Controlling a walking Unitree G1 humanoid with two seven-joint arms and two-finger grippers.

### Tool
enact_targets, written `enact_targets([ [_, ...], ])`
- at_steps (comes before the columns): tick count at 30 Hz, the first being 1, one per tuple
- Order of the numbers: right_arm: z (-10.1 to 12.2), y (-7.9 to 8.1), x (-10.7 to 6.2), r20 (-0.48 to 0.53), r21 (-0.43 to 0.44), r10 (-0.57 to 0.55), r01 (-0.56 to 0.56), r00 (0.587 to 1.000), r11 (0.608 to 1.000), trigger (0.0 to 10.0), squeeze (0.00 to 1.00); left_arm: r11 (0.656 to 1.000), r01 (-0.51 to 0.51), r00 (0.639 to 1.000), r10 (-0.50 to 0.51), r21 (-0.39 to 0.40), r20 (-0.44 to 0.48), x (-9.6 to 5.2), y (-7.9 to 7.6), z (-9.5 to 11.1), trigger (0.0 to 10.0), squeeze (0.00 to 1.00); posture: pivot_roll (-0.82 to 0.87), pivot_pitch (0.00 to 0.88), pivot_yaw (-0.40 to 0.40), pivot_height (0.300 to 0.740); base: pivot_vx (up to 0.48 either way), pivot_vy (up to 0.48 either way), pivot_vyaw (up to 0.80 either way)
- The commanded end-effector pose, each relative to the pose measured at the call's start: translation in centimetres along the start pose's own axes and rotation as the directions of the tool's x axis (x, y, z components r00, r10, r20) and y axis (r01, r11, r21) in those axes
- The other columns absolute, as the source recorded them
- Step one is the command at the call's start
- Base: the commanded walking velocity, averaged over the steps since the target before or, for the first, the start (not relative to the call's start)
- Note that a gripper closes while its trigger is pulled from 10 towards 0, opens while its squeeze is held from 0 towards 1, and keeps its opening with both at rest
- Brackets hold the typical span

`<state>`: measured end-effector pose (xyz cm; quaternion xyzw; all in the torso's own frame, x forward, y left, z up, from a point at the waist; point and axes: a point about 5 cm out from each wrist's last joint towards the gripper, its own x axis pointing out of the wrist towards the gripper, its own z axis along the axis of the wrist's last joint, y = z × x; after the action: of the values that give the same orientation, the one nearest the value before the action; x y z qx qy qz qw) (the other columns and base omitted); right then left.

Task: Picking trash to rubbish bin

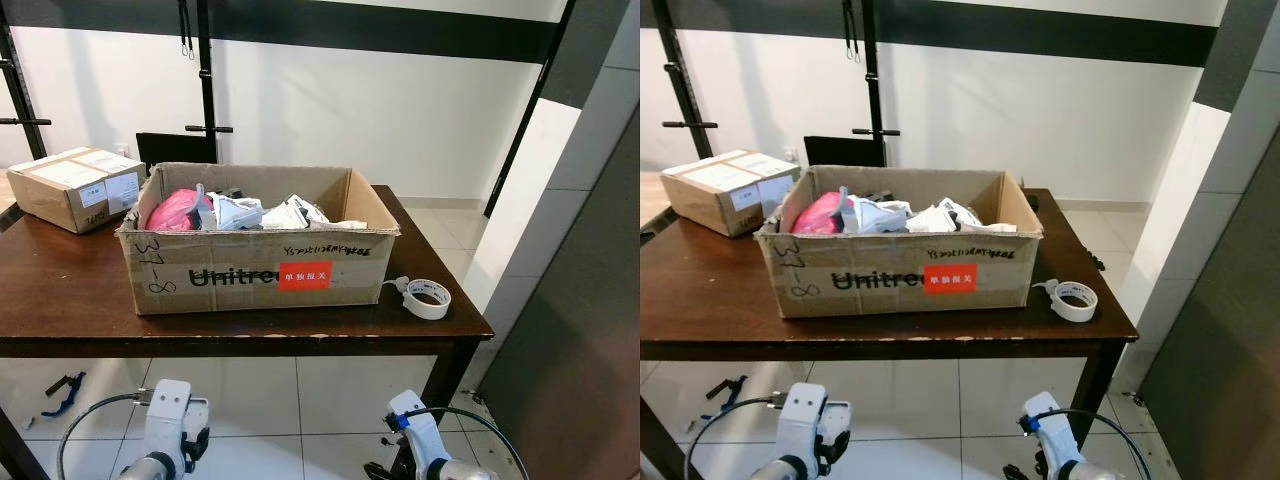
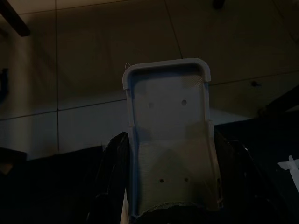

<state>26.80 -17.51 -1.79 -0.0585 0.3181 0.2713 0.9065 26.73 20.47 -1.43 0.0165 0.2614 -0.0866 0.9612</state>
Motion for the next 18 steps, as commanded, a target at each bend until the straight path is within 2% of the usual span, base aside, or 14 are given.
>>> enact_targets([
  [1,-0.1,0.1,0.0,0.008,0.019,0.014,-0.014,1.0,1.0,10.0,0.0,1.0,0.023,0.999,-0.023,0.0,-0.025,-0.1,-0.5,-0.7,10.0,0.0,0.04,0.012,-0.068,0.74,0.0,0.0,0.0],
  [6,-1.1,0.5,0.0,-0.06,-0.034,0.017,-0.02,0.998,0.999,10.0,0.0,0.999,0.035,0.997,-0.032,0.035,-0.071,-0.3,-0.8,-1.5,10.0,0.0,0.05,0.013,-0.068,0.74,0.0,0.0,0.0],
  [9,-1.2,0.5,0.0,-0.067,-0.039,0.022,-0.024,0.998,0.999,10.0,0.0,0.998,0.041,0.996,-0.038,0.04,-0.082,-0.3,-0.9,-1.8,10.0,0.0,0.05,0.013,-0.067,0.74,0.0,0.0,0.0],
  [13,-0.6,0.4,-0.1,-0.018,0.012,0.069,-0.068,0.997,0.998,10.0,0.0,0.993,0.114,0.992,-0.114,-0.013,-0.043,-0.2,-1.5,-1.2,10.0,0.0,0.04,0.016,-0.066,0.74,0.0,0.0,0.0],
  [14,-0.2,0.4,-0.2,0.01,0.042,0.096,-0.096,0.995,0.994,10.0,0.0,0.983,0.18,0.983,-0.181,-0.032,-0.012,-0.1,-2.0,-0.7,10.0,0.0,0.04,0.016,-0.066,0.74,0.0,0.0,0.0],
  [15,1.4,0.2,-0.3,0.1,0.087,0.186,-0.195,0.977,0.977,10.0,0.0,0.934,0.349,0.937,-0.344,-0.076,0.065,-0.1,-3.3,0.9,10.0,0.0,0.05,0.017,-0.068,0.74,0.0,0.0,0.0],
  [16,1.4,0.2,-0.3,0.1,0.087,0.186,-0.195,0.977,0.977,10.0,0.0,0.934,0.349,0.937,-0.344,-0.076,0.065,-0.1,-3.3,0.9,10.0,0.0,0.05,0.017,-0.068,0.74,0.0,0.0,0.0],
  [18,2.9,0.2,-0.6,0.175,0.095,0.273,-0.292,0.946,0.952,10.0,0.0,0.886,0.459,0.887,-0.452,-0.063,0.098,-0.2,-3.9,2.4,10.0,0.0,0.05,0.018,-0.068,0.74,0.0,0.0,0.0],
])
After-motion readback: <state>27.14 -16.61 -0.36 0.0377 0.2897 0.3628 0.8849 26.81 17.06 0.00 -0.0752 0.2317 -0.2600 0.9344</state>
